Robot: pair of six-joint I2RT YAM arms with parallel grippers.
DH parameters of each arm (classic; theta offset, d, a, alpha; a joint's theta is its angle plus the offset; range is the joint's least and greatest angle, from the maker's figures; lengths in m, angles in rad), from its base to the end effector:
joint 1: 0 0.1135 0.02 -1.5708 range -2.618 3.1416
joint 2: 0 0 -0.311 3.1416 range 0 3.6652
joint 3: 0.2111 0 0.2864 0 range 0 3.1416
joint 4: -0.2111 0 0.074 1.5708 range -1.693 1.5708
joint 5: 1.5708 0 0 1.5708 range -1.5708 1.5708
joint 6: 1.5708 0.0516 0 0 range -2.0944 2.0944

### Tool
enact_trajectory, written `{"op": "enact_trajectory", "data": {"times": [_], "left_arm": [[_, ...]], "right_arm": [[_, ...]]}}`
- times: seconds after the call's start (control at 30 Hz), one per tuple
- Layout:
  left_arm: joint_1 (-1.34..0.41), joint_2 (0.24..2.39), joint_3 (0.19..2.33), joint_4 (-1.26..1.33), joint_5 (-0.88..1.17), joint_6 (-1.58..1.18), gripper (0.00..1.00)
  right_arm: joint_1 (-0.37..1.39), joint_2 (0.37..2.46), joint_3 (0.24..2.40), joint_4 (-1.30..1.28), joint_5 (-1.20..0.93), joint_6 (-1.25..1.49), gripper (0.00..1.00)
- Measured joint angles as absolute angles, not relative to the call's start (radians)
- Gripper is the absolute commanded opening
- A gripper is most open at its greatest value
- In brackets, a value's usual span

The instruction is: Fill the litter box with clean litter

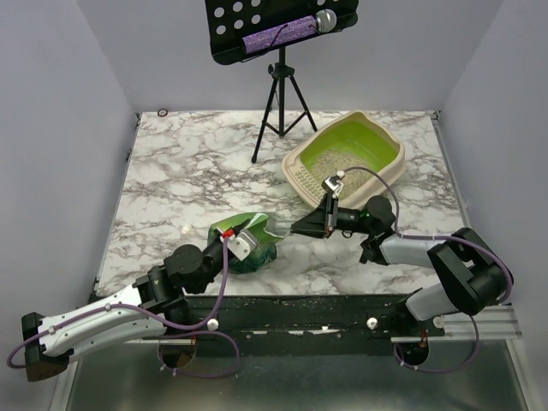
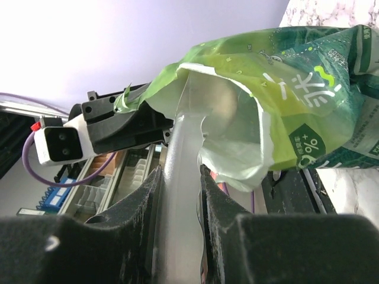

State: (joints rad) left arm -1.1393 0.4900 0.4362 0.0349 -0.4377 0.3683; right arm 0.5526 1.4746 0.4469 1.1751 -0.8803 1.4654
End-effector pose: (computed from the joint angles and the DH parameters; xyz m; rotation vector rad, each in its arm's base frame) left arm 0.0823 -0.1264 0.3024 0.8179 1.3677 -0.2536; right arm 0.2276 0.1871 0.2300 -0.0849 1.9548 2.1160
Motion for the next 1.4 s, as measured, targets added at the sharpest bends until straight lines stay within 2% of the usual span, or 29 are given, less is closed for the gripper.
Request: {"op": "enact_trajectory", "data": {"times": [0.93,1.4], "left_arm": [[-1.141,0.505,0.436,0.045,-0.438,0.379,0.00],[-1.141,0.419,0.400,0.087,-0.521,0.417,0.00]], "right_arm": [[0.344,1.150,0.161,1.245,-0.924,1.548,0.01],[0.302,0.945,0.110,1.099,-0.926,1.542,0.00]]}}
